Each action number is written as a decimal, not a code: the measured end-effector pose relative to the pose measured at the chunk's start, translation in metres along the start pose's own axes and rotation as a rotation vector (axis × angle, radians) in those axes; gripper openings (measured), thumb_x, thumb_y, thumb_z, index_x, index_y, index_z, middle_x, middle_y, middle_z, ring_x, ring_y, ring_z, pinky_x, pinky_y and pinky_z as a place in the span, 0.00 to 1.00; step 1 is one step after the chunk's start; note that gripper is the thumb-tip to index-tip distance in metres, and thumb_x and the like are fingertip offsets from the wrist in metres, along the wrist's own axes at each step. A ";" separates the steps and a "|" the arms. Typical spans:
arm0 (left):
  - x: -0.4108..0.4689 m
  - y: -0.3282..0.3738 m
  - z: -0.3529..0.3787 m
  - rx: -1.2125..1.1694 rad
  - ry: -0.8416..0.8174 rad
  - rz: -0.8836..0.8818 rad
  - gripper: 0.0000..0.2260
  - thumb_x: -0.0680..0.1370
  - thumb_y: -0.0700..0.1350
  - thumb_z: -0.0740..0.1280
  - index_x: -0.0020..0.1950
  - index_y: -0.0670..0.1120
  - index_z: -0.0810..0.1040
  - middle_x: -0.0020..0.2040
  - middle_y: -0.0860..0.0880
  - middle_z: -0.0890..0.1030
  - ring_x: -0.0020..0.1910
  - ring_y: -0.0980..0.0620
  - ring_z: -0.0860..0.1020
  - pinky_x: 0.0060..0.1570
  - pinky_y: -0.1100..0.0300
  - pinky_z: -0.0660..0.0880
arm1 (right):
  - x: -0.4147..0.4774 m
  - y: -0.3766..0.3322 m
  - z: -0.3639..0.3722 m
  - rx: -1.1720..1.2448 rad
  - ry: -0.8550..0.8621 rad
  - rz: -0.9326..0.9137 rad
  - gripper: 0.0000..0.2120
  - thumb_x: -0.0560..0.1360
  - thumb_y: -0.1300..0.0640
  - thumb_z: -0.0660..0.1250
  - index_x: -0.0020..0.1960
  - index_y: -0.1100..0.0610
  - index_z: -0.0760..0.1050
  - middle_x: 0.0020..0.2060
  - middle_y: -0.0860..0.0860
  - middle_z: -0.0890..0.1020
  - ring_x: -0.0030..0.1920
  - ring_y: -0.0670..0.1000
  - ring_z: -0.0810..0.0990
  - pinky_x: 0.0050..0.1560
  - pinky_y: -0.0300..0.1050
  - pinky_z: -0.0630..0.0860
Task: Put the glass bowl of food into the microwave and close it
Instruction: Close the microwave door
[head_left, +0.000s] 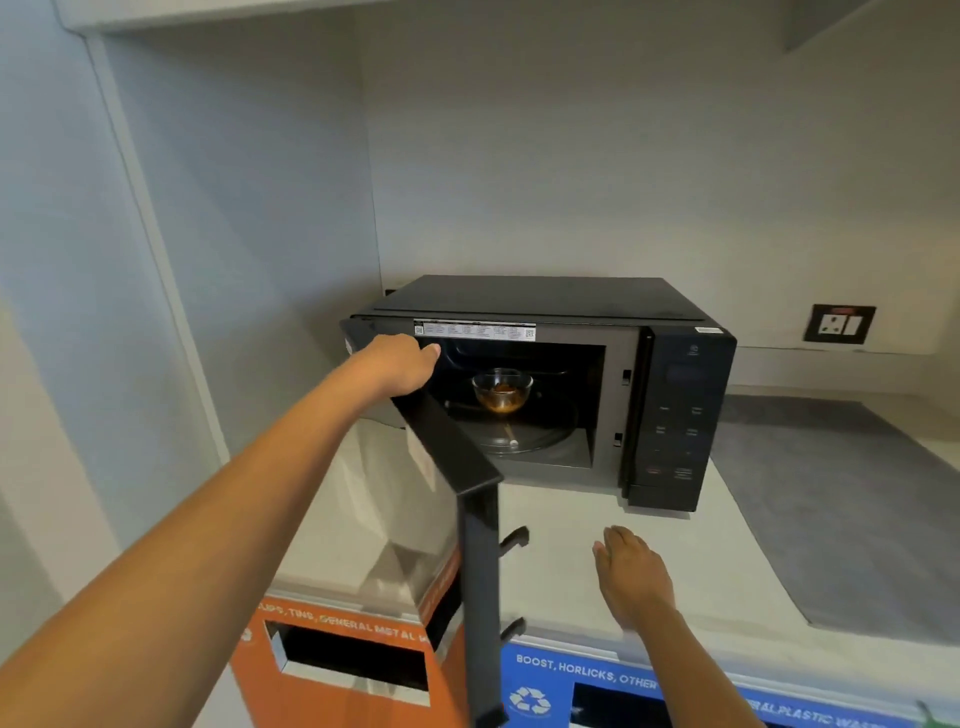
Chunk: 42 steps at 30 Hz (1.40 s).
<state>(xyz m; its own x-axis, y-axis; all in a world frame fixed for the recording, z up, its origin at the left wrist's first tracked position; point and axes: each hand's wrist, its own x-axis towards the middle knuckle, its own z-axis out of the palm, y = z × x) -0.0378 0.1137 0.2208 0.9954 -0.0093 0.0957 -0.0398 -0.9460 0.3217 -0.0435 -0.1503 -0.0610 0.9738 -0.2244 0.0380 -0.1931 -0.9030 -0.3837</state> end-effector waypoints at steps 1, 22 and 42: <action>-0.001 0.004 0.005 -0.034 0.038 0.027 0.24 0.84 0.51 0.47 0.65 0.37 0.73 0.68 0.36 0.73 0.67 0.38 0.70 0.65 0.51 0.66 | 0.002 0.003 0.000 0.010 0.006 -0.001 0.24 0.81 0.46 0.47 0.75 0.55 0.55 0.75 0.51 0.61 0.73 0.53 0.61 0.73 0.47 0.59; 0.054 0.036 0.082 -0.824 0.291 0.448 0.11 0.77 0.49 0.67 0.57 0.48 0.83 0.51 0.58 0.74 0.57 0.60 0.71 0.50 0.75 0.65 | 0.030 0.020 0.010 0.389 0.142 0.286 0.24 0.81 0.49 0.51 0.76 0.52 0.53 0.75 0.50 0.60 0.73 0.54 0.62 0.71 0.49 0.62; 0.103 0.069 0.110 -0.719 0.489 0.435 0.15 0.74 0.45 0.71 0.60 0.49 0.82 0.52 0.50 0.78 0.61 0.50 0.68 0.64 0.59 0.63 | 0.039 0.030 0.021 0.262 0.123 0.284 0.27 0.80 0.49 0.53 0.76 0.49 0.48 0.76 0.46 0.54 0.76 0.51 0.56 0.73 0.45 0.57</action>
<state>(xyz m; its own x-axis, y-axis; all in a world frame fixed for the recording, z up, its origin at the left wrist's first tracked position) 0.0717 0.0118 0.1492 0.7416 -0.0222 0.6705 -0.6008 -0.4667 0.6490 -0.0093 -0.1785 -0.0904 0.8614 -0.5080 0.0012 -0.3994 -0.6787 -0.6164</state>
